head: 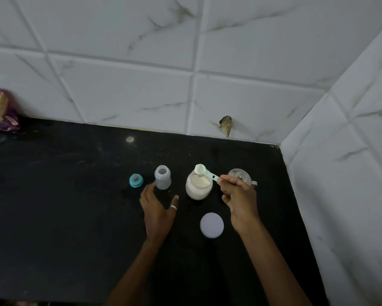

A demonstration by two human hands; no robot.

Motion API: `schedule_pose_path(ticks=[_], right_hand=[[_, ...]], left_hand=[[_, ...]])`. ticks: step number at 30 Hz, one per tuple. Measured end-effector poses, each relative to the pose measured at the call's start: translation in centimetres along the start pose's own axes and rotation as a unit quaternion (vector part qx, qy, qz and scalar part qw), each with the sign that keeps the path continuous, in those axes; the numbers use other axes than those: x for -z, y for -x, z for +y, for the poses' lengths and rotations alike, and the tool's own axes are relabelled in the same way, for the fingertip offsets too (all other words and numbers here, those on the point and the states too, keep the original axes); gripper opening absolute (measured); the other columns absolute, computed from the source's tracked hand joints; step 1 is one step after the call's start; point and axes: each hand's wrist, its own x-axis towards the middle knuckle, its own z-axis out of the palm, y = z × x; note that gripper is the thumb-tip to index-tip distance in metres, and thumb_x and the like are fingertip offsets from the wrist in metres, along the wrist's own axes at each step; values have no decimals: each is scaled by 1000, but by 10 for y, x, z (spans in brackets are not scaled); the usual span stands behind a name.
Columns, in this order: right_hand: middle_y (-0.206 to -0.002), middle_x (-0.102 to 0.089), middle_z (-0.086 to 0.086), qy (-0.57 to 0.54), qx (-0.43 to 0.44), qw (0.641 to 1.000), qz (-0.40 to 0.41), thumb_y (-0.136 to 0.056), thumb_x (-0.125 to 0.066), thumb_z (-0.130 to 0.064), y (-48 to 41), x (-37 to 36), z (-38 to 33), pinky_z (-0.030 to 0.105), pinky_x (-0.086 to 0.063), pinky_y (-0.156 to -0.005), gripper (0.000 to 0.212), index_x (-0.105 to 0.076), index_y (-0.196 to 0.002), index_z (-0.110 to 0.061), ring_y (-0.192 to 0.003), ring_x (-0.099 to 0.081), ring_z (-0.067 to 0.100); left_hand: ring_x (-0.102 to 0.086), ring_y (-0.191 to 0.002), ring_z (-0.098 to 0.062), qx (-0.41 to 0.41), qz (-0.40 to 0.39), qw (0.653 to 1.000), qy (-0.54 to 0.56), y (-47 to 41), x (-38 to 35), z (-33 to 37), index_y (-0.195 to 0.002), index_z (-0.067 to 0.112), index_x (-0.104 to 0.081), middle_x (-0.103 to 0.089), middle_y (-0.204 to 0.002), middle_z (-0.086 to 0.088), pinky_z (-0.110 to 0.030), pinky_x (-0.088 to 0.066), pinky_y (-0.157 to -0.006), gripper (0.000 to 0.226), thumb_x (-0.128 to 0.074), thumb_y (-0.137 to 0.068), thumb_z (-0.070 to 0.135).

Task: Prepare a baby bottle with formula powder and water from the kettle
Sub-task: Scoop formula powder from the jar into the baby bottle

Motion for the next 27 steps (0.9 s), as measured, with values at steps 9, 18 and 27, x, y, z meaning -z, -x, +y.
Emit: schedule_pose_path(ticks=[9,18,27], right_hand=[[-79,-75,-2,7,-19,999,-25,-88,-79,-8,9,-27,11,26,-52,-71,15,-79,-100,-16,-73,-62,8],[-81,-74,1,8,23,999,-42,-88,-77,-7,24,-34,-18,29,-52,-74,16,-84,-87,-22,-72,-63,8],[-85,-79,3,23,155,983,-97,-82,-83,-12,55,-62,-90,26,-52,-67,11,-84,-86,-23,-70,-66,6]], left_hand=[[-36,-151,-25,40,-100,993,56,-75,5,0,-161,9,-24,-36,-164,-10,-37,-33,-121,111,-92,-75,23],[-67,-104,-5,-30,-68,994,82,-67,21,19,-121,29,-53,-67,-113,12,-22,-55,-85,50,-86,-83,23],[-61,-109,-1,-177,25,983,47,-43,72,97,-127,28,-63,-65,-121,15,-6,-45,-86,56,-88,-78,36]])
